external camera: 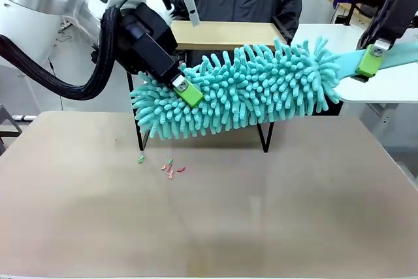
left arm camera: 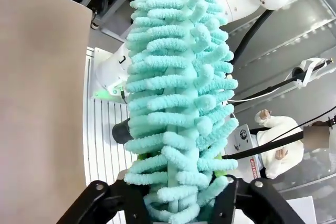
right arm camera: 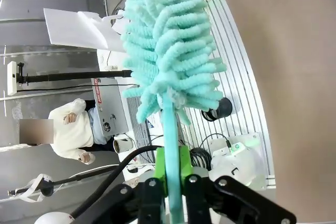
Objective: Clean the shelf.
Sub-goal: Hand the Duster back to the human.
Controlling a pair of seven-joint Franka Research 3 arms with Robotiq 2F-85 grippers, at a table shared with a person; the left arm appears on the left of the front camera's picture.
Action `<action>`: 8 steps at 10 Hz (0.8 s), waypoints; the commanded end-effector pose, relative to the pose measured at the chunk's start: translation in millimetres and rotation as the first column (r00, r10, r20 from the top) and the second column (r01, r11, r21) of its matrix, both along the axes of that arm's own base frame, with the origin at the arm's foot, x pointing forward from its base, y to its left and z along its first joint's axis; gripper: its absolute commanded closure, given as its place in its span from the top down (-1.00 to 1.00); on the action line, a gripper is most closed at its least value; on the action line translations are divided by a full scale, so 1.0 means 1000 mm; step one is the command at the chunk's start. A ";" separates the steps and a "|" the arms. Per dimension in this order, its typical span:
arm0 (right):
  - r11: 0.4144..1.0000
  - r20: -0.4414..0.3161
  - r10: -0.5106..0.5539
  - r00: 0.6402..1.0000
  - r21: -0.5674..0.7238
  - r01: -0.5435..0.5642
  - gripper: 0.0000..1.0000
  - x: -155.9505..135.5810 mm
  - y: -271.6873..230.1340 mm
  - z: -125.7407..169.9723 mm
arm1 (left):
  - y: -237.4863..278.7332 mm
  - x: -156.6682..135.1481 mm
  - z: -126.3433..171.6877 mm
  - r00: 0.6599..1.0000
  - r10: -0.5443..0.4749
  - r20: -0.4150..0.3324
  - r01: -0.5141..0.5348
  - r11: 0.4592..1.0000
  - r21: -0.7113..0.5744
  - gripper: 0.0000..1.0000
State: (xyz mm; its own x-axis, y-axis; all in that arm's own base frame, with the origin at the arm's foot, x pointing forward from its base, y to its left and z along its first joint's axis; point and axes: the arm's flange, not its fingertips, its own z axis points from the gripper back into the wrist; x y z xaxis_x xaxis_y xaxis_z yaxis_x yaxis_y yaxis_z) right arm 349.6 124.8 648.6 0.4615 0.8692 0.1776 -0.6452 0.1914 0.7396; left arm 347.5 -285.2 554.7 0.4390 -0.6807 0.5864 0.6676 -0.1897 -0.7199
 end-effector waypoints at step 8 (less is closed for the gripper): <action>0.966 -0.002 -0.250 0.968 0.062 0.249 1.00 0.002 -0.025 -0.013 | 0.012 0.001 -0.009 1.000 -0.004 -0.004 0.004 1.000 0.031 -1.00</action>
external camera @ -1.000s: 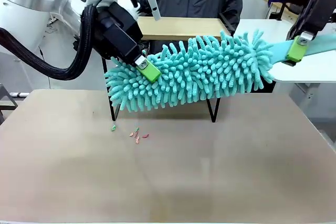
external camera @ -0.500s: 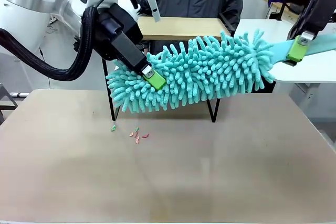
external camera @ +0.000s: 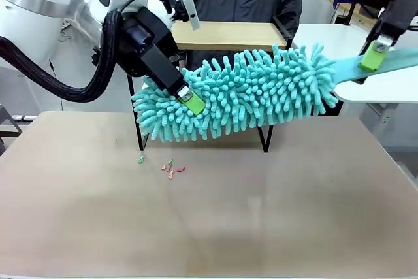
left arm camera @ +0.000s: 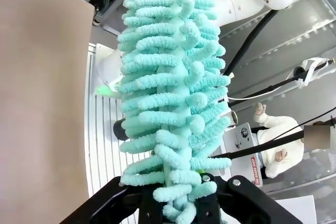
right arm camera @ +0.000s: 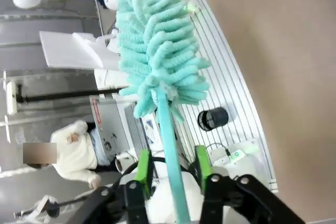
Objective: Clean the shelf.
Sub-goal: Hand the Duster back to the human.
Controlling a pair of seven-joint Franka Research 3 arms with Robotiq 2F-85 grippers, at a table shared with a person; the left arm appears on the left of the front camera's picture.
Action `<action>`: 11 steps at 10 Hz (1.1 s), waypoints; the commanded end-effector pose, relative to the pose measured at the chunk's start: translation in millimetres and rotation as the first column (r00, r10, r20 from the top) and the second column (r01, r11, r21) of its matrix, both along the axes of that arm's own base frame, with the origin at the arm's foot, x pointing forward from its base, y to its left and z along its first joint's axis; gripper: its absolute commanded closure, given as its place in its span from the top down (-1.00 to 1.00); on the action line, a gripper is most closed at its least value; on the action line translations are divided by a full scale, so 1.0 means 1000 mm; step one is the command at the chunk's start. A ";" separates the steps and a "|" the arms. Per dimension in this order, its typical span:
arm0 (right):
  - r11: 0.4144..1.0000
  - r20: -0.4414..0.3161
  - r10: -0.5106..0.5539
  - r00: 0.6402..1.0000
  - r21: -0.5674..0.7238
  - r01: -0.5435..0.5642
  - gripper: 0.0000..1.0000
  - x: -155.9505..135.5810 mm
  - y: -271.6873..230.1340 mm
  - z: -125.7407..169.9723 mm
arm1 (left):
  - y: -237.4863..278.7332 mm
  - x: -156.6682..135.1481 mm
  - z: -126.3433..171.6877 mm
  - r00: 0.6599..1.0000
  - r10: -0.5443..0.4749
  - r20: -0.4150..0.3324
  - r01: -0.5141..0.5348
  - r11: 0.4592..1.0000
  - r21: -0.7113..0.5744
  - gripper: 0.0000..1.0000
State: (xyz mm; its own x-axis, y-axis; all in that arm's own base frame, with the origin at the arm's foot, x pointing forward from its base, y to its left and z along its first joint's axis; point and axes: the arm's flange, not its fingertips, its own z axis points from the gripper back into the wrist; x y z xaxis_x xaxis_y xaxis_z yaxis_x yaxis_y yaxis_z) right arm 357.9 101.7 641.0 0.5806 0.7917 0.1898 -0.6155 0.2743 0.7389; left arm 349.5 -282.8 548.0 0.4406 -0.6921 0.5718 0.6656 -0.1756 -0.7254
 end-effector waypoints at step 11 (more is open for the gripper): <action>0.598 -0.214 -0.766 0.606 0.111 0.794 1.00 0.023 -0.140 -0.154 | 0.264 -0.033 0.063 0.605 0.796 0.007 -0.694 0.532 -0.486 -1.00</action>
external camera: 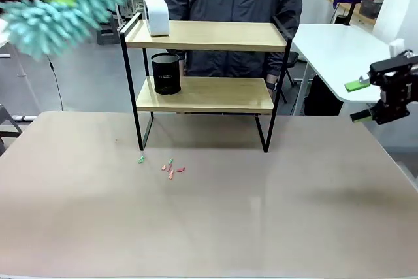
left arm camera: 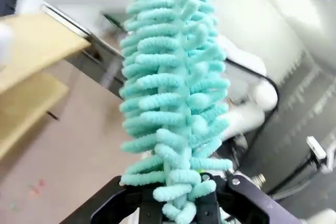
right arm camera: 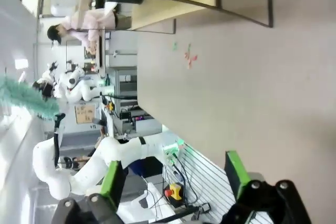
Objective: Clean the shelf.
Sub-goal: Hand the Duster back to the human.
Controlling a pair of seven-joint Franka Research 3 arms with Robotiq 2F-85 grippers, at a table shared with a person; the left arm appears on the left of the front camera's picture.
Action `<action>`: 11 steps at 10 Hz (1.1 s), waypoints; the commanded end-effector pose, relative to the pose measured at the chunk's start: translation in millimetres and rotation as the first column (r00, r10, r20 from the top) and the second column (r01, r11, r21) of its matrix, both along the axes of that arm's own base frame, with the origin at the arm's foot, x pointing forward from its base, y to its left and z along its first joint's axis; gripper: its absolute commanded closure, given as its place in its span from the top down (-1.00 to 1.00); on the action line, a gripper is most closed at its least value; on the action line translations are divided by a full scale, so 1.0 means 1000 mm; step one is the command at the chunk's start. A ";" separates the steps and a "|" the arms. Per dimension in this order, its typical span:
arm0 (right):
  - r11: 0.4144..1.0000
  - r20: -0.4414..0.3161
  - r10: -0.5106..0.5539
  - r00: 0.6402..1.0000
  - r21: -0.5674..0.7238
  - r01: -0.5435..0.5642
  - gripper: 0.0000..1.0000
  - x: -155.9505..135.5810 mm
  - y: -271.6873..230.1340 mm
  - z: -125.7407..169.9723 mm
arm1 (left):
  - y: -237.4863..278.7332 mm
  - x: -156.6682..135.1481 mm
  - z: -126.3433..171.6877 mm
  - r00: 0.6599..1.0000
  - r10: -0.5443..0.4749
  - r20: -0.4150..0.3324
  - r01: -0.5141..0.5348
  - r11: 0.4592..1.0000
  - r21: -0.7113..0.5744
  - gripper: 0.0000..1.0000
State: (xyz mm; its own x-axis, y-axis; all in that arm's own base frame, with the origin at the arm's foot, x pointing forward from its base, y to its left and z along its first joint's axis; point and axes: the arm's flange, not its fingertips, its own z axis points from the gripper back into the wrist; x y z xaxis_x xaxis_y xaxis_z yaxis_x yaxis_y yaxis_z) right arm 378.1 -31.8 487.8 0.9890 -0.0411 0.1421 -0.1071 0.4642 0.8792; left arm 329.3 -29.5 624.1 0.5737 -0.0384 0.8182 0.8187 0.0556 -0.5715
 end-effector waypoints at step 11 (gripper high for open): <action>1.000 0.006 0.025 1.000 0.001 -0.025 1.00 0.003 -0.006 -0.001 | 0.135 -0.003 -0.143 0.462 0.479 -0.747 -0.517 0.829 0.212 -1.00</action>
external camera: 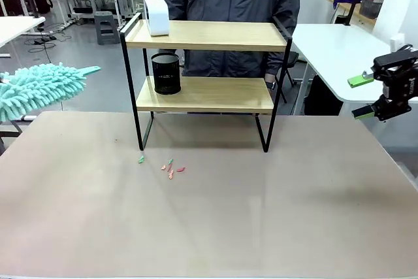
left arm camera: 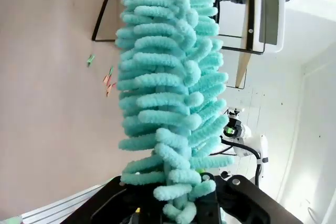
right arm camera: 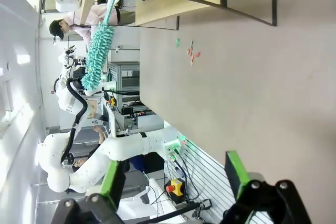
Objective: Clean the shelf.
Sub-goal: Hand the Duster back to the human.
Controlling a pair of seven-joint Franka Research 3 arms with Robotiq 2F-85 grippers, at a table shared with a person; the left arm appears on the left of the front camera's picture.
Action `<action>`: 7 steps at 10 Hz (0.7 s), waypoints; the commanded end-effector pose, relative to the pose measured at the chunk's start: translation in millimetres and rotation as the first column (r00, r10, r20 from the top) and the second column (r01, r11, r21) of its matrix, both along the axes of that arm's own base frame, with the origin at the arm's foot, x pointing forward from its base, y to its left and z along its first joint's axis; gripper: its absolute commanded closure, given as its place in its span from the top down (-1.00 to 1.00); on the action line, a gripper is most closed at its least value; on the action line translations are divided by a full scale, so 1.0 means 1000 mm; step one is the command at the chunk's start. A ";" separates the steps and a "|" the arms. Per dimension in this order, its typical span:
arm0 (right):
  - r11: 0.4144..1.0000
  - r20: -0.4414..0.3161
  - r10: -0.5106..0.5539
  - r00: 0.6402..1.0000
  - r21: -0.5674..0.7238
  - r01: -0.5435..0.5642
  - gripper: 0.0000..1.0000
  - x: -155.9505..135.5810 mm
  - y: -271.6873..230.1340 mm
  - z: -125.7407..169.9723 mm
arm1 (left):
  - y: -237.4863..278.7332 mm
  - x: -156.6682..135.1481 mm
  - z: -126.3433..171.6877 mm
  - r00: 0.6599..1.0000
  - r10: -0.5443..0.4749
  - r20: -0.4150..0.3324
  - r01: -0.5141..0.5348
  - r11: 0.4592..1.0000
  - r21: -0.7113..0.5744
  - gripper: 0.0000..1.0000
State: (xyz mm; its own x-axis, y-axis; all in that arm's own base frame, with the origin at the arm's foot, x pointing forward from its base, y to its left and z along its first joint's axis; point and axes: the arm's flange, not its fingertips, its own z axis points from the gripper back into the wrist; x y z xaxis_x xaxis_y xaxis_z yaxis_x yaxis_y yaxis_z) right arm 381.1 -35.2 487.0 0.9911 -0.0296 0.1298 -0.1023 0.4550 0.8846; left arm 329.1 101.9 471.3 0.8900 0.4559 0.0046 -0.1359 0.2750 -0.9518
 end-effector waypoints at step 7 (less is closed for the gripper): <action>1.000 0.018 0.012 1.000 -0.007 -0.012 1.00 0.000 -0.003 0.000 | 0.003 -0.003 0.010 0.996 0.026 0.084 -0.026 1.000 0.000 -1.00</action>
